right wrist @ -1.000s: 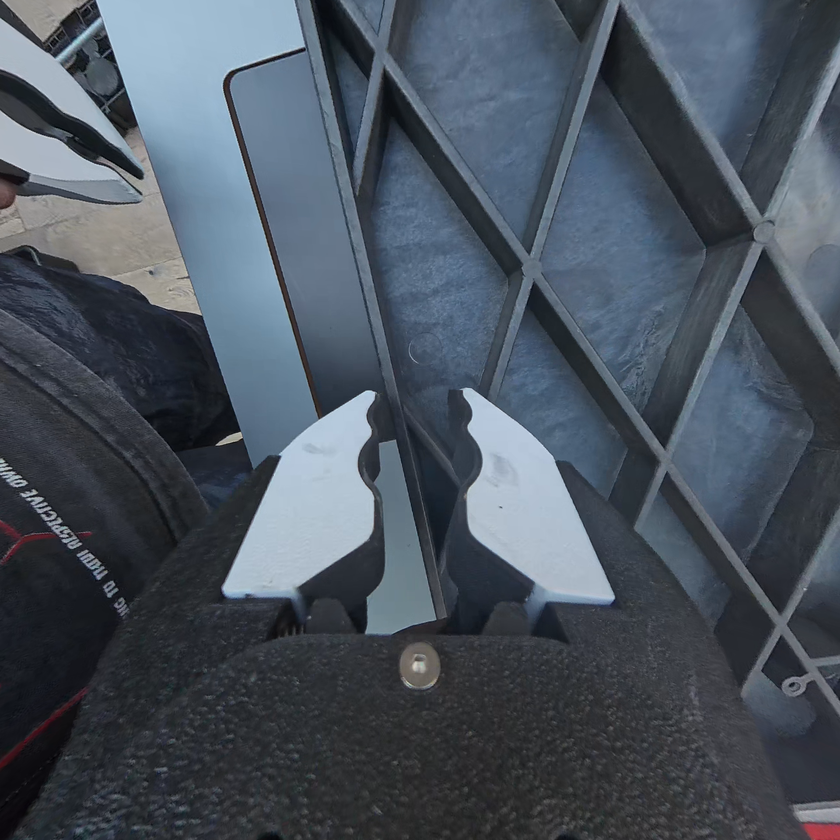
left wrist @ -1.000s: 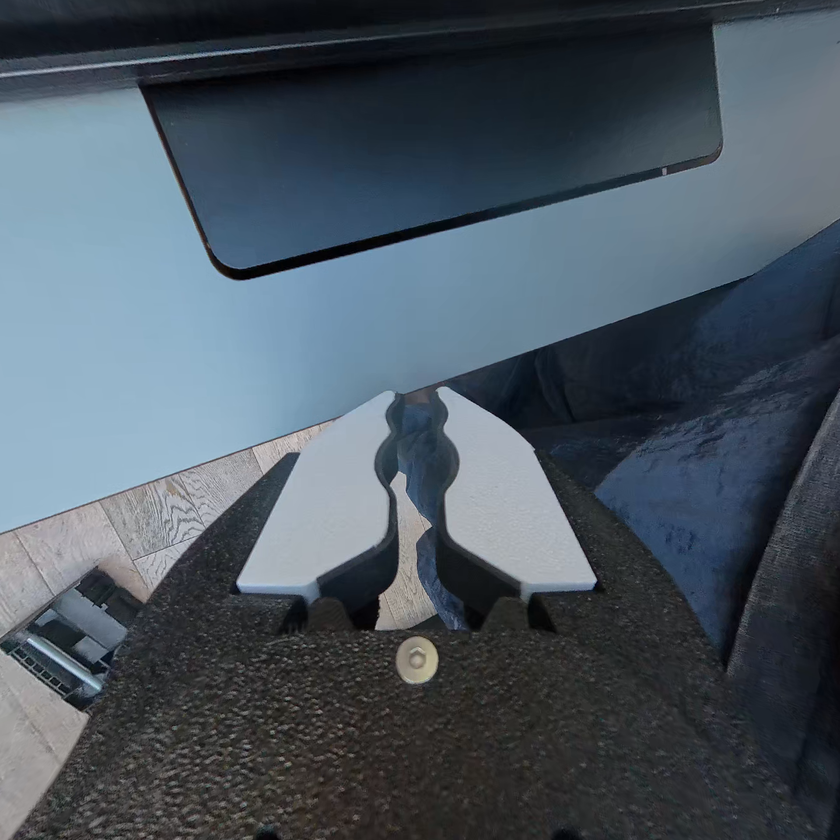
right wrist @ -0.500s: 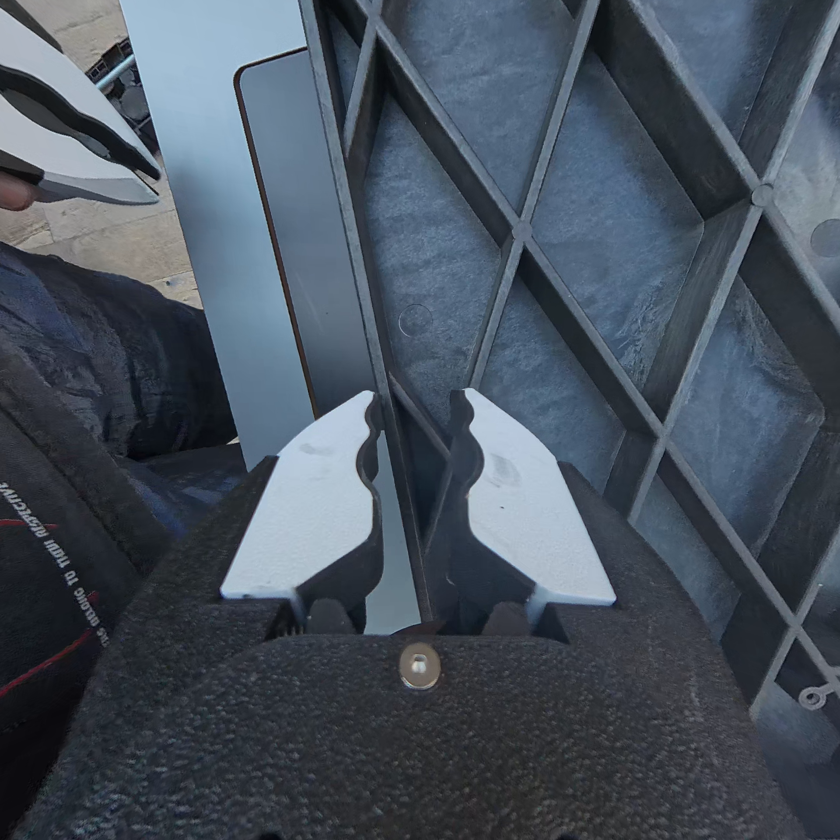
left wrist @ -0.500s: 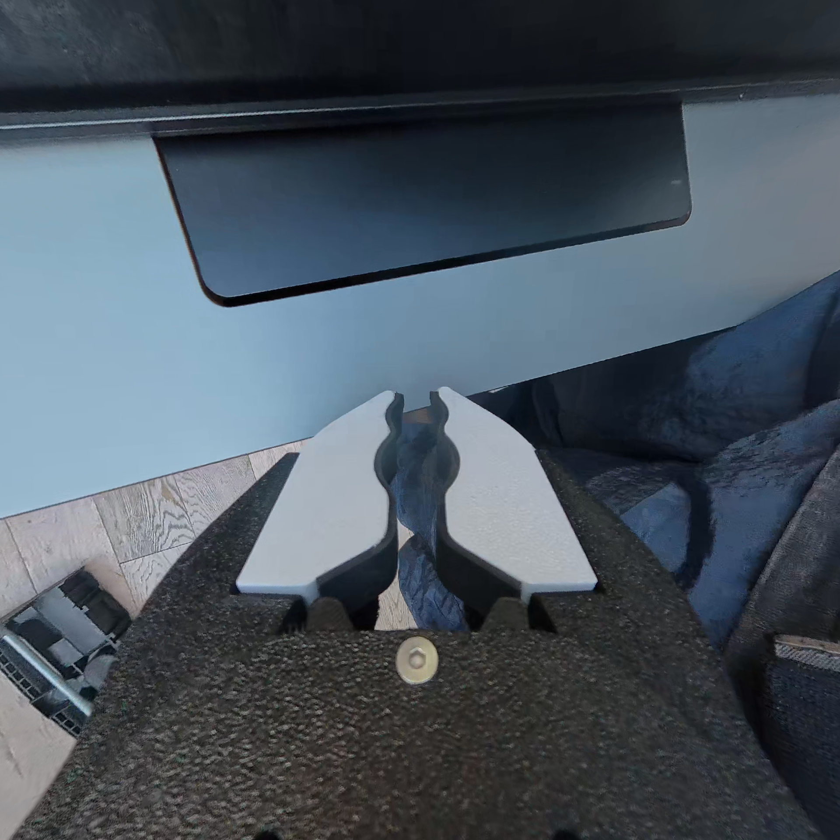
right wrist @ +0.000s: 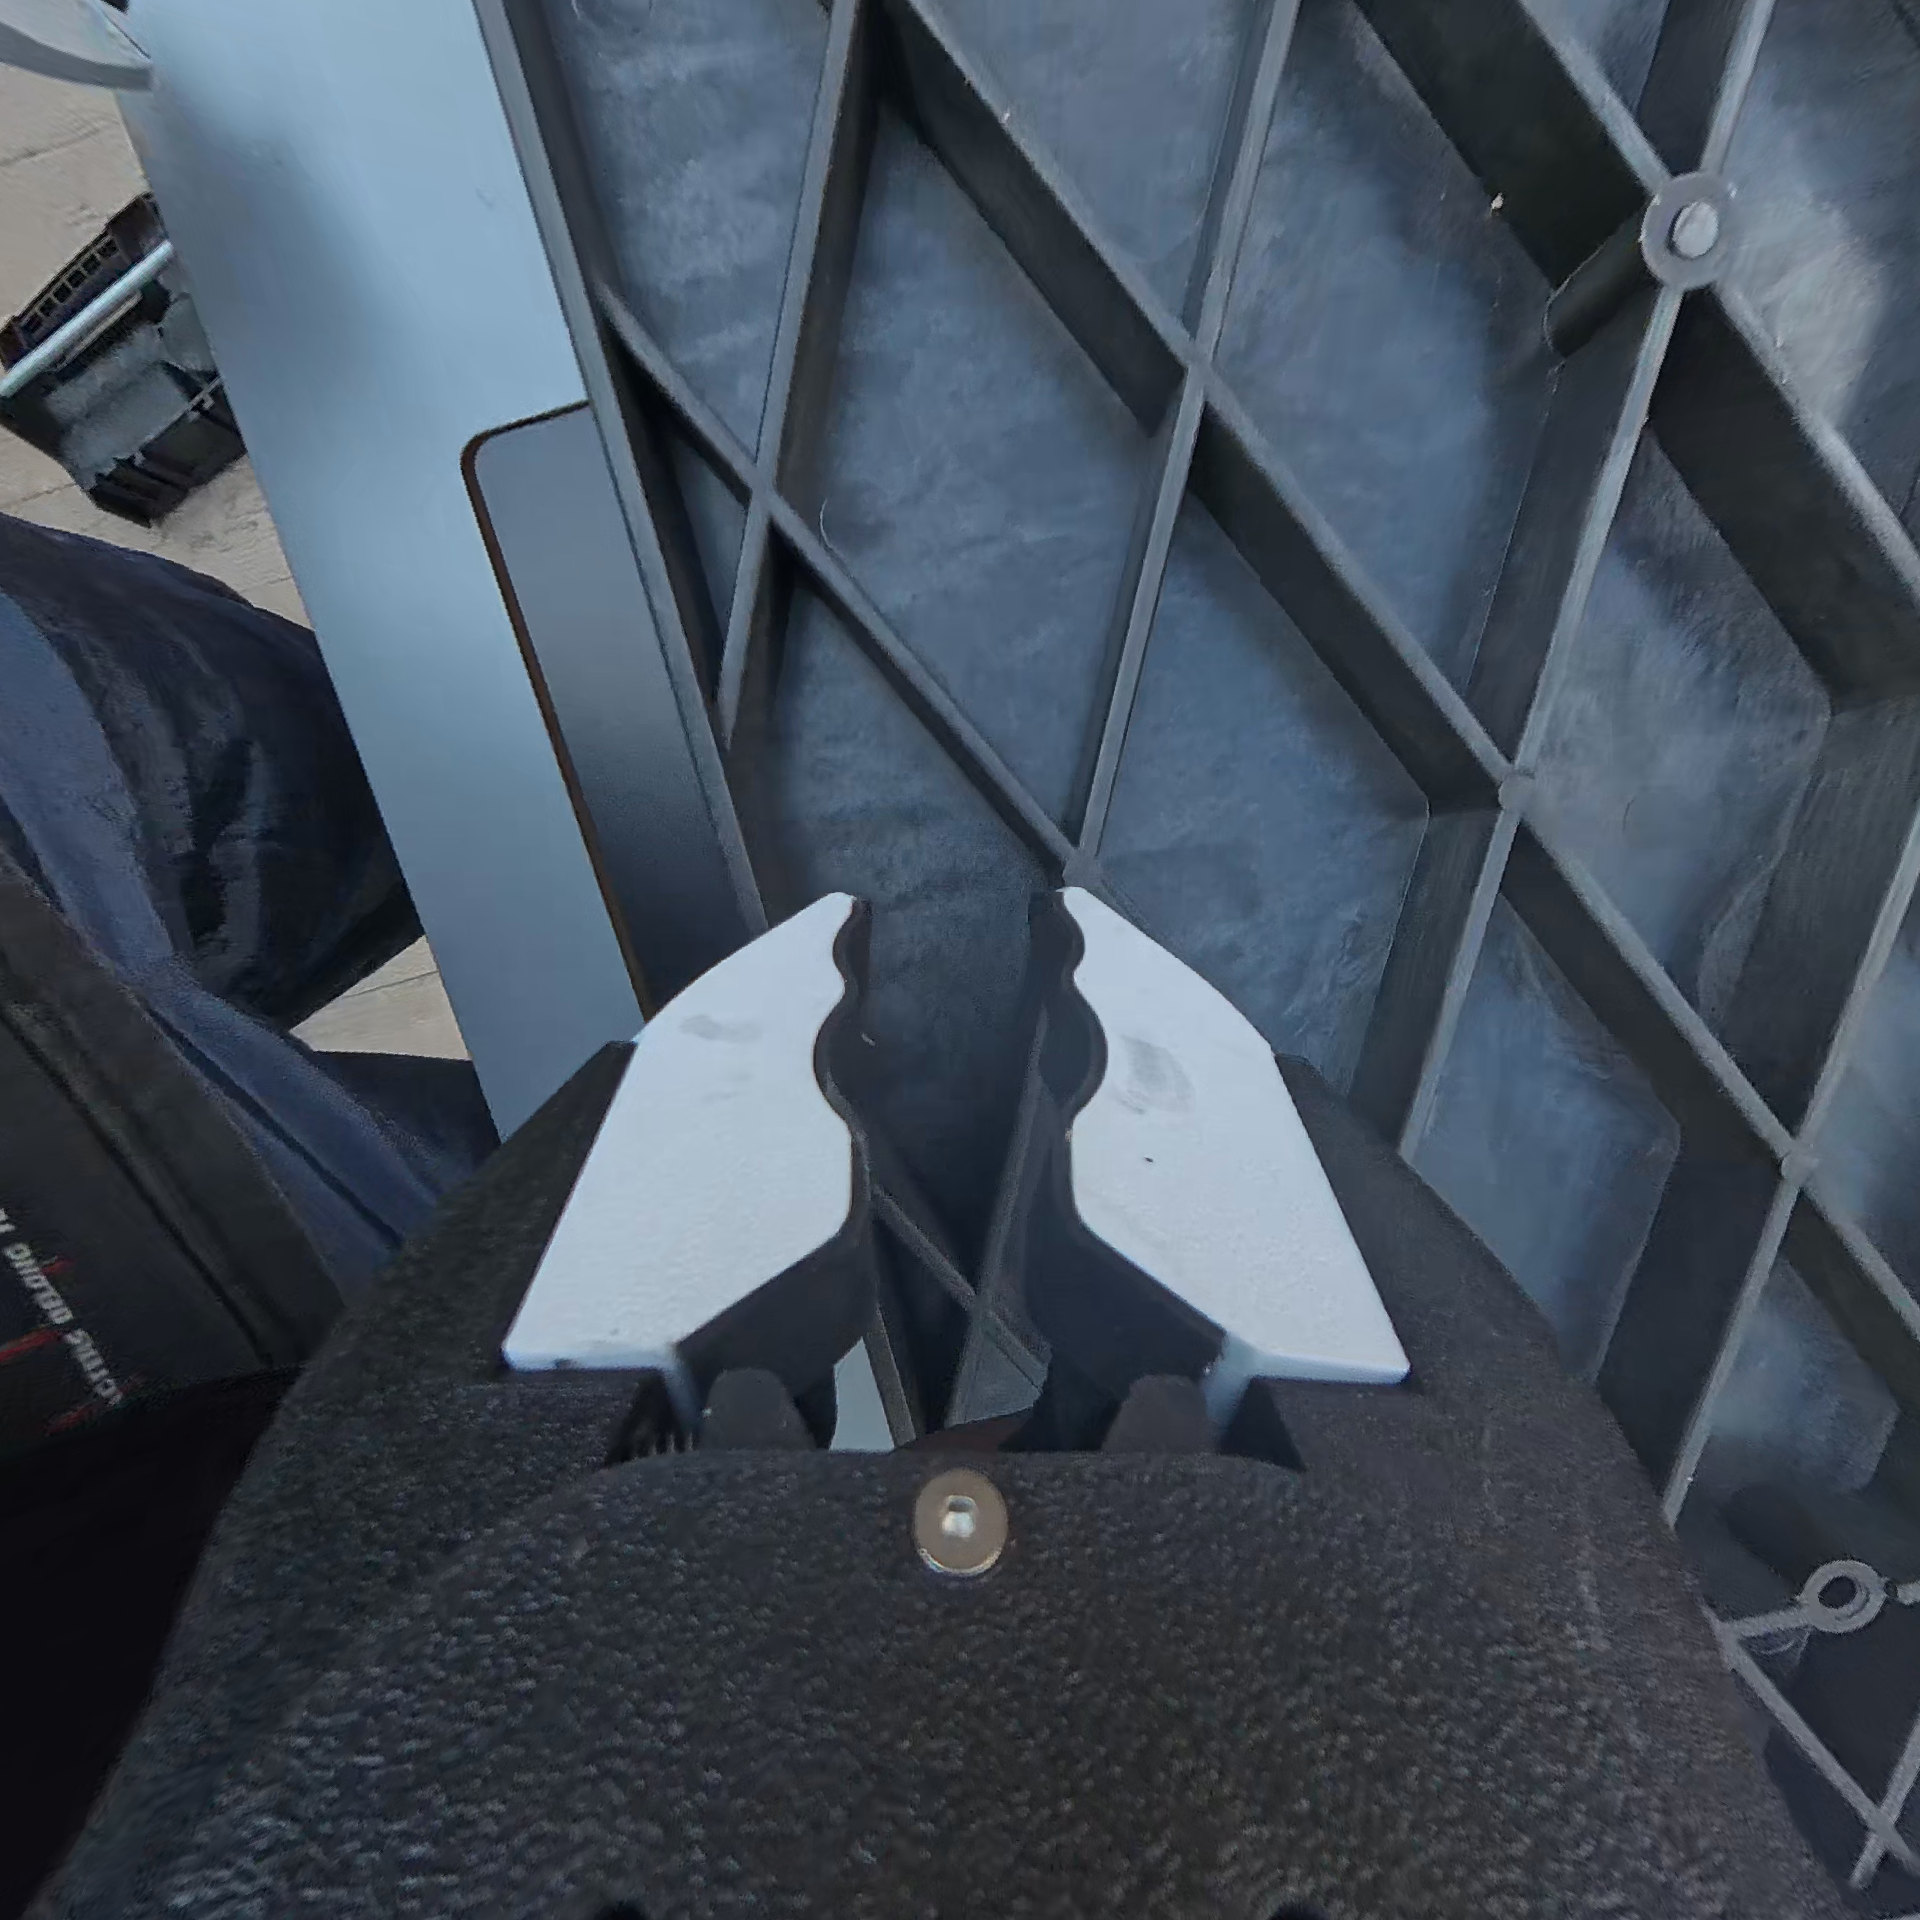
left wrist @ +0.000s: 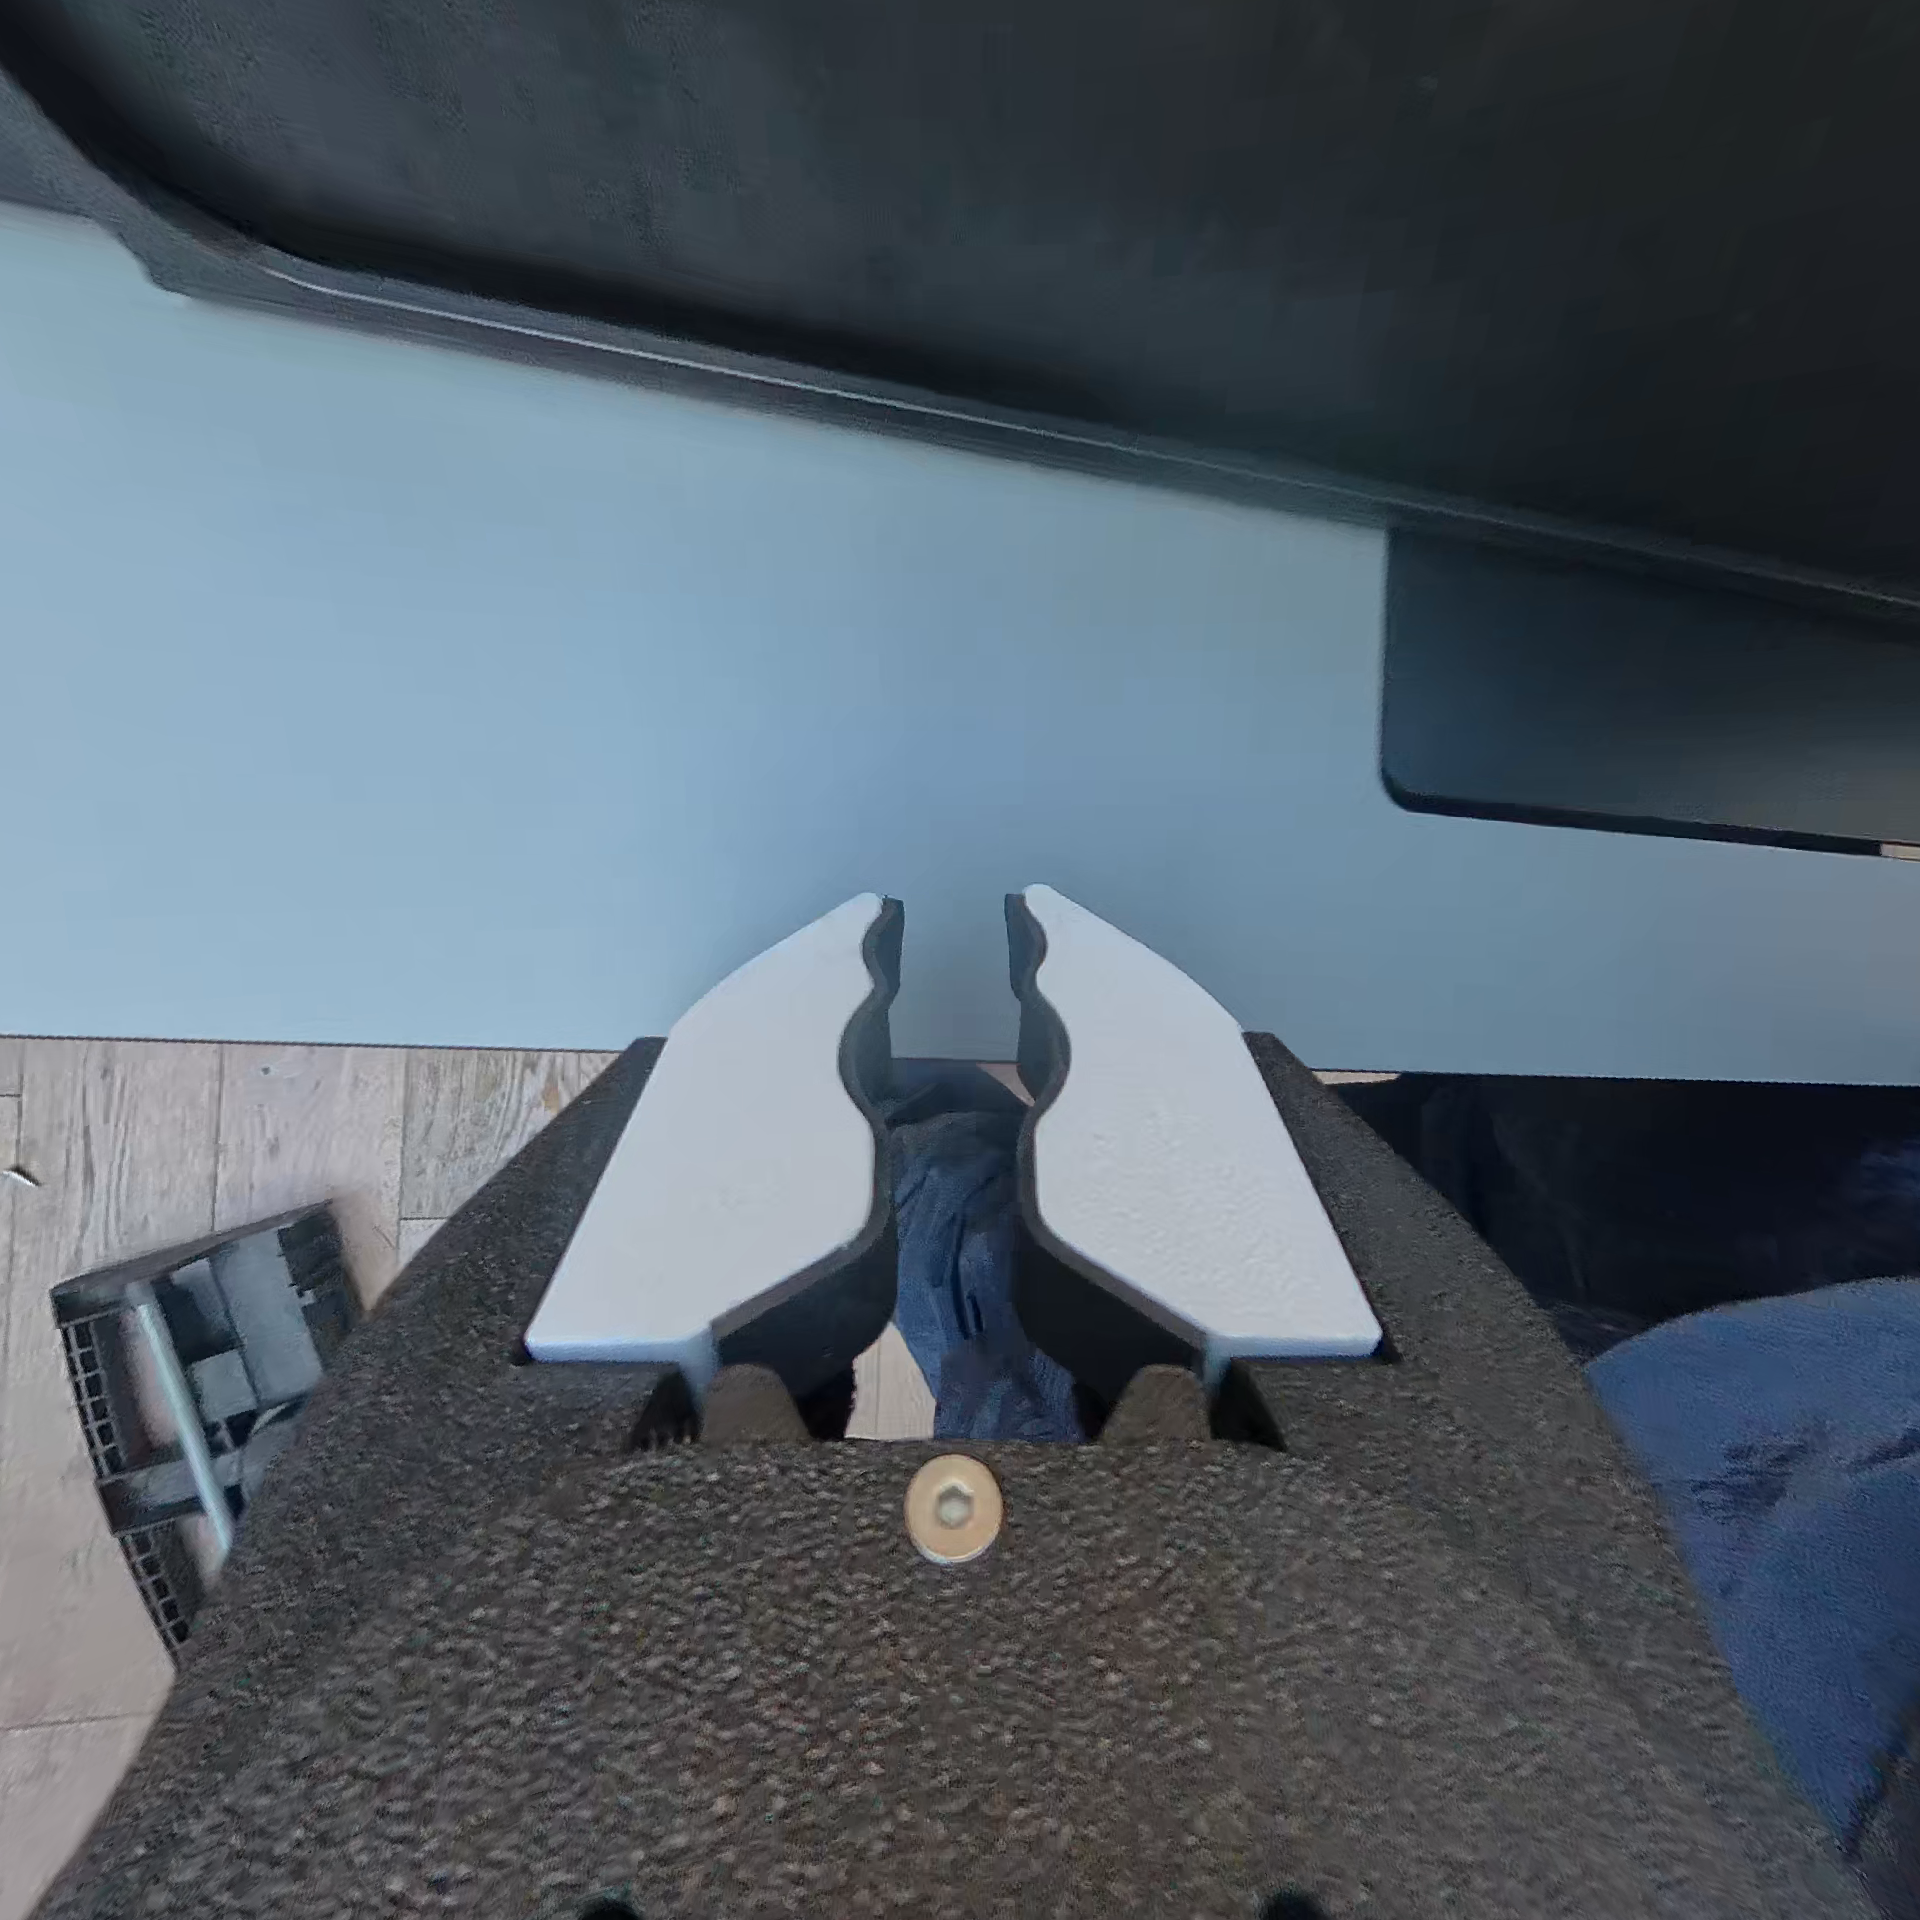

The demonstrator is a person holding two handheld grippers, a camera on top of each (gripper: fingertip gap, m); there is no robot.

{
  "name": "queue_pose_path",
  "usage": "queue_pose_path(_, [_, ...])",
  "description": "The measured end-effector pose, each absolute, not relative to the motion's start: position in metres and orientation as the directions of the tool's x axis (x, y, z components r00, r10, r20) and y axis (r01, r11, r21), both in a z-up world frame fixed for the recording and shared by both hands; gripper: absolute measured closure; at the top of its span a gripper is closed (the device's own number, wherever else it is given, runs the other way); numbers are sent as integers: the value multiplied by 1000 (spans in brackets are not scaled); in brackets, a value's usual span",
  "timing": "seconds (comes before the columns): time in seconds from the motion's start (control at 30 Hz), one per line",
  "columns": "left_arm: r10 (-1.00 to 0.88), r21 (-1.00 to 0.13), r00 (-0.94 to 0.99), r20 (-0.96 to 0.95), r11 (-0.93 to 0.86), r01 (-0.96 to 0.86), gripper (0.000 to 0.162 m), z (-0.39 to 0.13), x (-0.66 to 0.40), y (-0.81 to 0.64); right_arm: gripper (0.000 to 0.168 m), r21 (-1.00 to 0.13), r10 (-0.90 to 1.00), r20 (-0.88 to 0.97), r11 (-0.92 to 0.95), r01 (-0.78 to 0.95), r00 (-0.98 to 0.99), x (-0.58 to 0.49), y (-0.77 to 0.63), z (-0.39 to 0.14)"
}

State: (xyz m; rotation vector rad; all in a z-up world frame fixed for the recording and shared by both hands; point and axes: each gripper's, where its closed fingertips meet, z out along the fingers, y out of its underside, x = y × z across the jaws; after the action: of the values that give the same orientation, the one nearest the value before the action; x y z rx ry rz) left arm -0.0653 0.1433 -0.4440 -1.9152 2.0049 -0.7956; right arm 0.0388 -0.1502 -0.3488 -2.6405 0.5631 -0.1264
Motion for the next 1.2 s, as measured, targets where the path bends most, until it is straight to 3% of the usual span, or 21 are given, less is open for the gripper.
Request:
queue_pose_path(0.4, [-996, -617, -61, 67, 6, -787, 142, -441, 25, 367, 138, -413, -566, 54, -763, -498, 823, 83, -54, -325])
queue_pose_path(0.77, [-993, -791, -94, -73, 115, -601, 138, -375, 244, 450, 138, -329, -589, 72, -776, -538, 805, 94, -21, -313])
queue_pose_path(0.83, [-994, -783, -90, -57, 100, -613, 135, -373, 281, 461, 138, -313, -592, 66, -776, -547, 803, 96, -21, -311])
queue_pose_path(0.93, [-977, -712, -110, -183, 209, -670, 136, -377, 323, 482, 138, -286, -601, 64, -776, -563, 796, 101, -22, -310])
queue_pose_path(1.03, [-981, -675, -126, -148, 193, -712, 136, -383, 343, 477, 139, -264, -611, 58, -772, -578, 789, 106, -20, -310])
queue_pose_path(1.2, [-997, -714, -83, -1, 59, -697, 135, -358, 331, 446, 140, -256, -595, 19, -780, -571, 804, 107, 1, -314])
